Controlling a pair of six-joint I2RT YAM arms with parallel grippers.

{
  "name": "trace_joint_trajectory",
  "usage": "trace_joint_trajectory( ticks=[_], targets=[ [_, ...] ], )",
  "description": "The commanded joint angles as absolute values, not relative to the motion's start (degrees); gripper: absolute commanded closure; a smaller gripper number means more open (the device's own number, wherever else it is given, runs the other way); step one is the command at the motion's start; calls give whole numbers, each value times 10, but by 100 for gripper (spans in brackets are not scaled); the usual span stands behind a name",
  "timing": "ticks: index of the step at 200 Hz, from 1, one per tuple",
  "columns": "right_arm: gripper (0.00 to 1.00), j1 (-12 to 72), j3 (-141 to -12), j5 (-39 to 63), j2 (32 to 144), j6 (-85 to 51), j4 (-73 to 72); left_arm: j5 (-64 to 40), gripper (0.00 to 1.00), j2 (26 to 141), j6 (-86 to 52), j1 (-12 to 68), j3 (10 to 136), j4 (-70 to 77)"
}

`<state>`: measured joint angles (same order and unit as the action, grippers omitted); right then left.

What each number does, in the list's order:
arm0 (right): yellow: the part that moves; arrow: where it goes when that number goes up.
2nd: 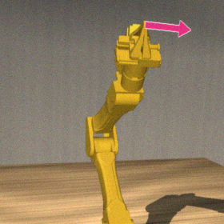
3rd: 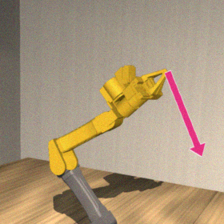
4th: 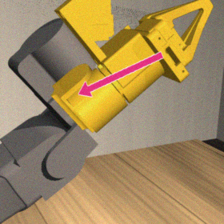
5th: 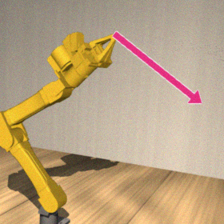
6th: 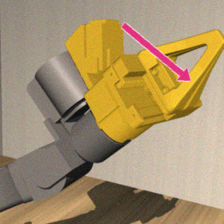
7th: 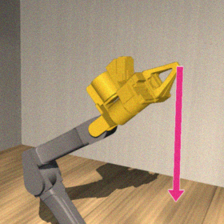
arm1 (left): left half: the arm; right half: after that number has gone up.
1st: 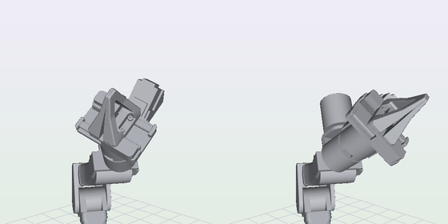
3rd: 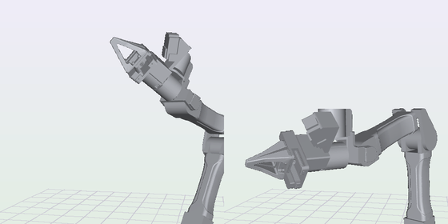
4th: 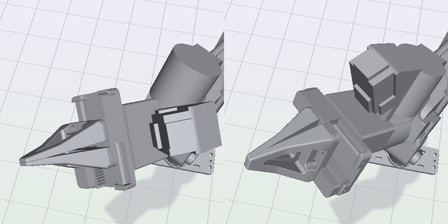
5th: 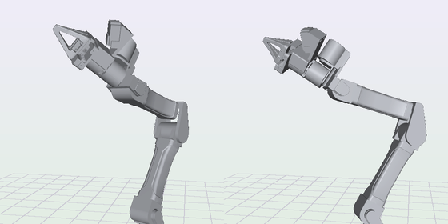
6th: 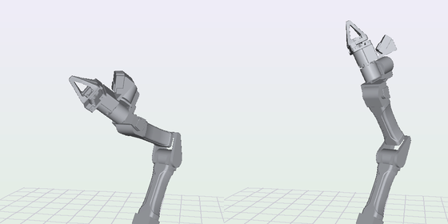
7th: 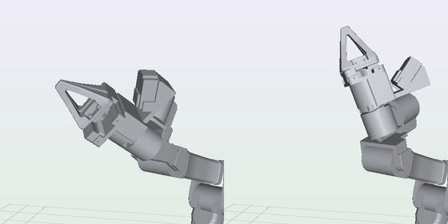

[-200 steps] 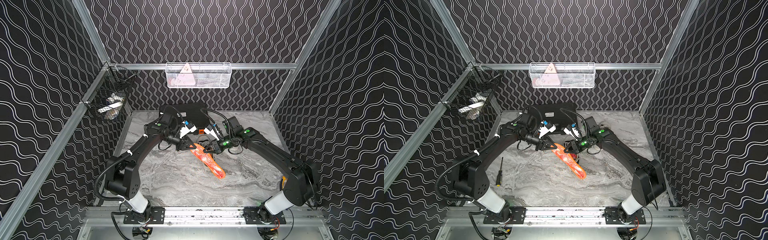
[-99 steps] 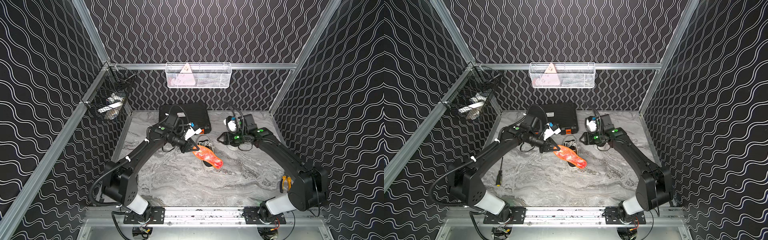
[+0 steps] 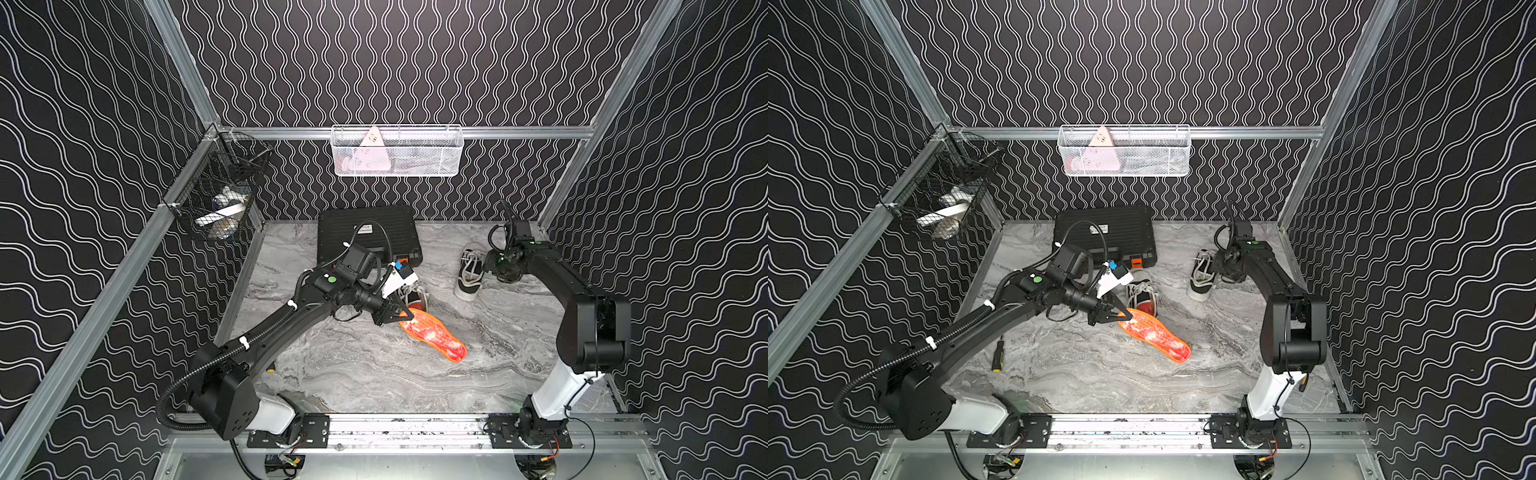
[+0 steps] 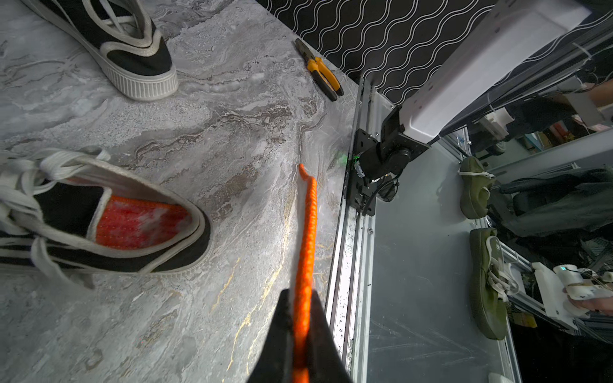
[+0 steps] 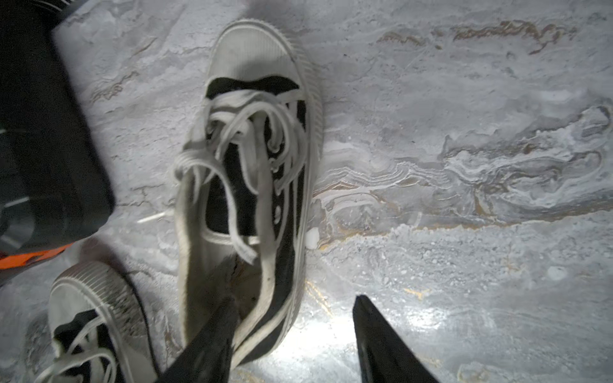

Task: Insert the insole into the shoe
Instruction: Move the shoe to the center of the board.

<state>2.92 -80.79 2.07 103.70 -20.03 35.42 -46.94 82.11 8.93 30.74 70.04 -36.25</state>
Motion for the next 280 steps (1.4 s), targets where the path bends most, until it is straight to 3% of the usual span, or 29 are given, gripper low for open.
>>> trace_joint_trajectory(
  ticks=[1, 30, 68, 98, 146, 177, 204, 218, 256, 280],
  targets=[
    [41, 31, -825, 31, 1058, -196, 359, -460, 100, 831, 102, 312, 714, -387],
    [45, 32, -843, 41, 1097, -194, 358, -455, 100, 833, 111, 312, 729, -396],
    [78, 53, -838, 33, 1111, -186, 369, -446, 100, 848, 121, 313, 748, -412],
    [86, 94, -786, 12, 1061, -184, 383, -440, 100, 852, 119, 312, 746, -410],
    [87, 167, -655, -11, 930, -218, 402, -437, 100, 842, 110, 312, 727, -389],
    [86, 172, -585, -33, 881, -236, 423, -436, 100, 847, 109, 313, 729, -393],
    [83, 163, -598, -65, 865, -223, 454, -434, 100, 851, 110, 312, 735, -397],
    [76, 154, -612, -71, 866, -223, 467, -434, 100, 855, 110, 313, 740, -399],
    [63, 144, -645, -53, 847, -228, 461, -426, 100, 855, 109, 313, 741, -401],
    [62, 159, -680, -17, 837, -219, 439, -422, 100, 858, 112, 313, 742, -404]
  ],
)
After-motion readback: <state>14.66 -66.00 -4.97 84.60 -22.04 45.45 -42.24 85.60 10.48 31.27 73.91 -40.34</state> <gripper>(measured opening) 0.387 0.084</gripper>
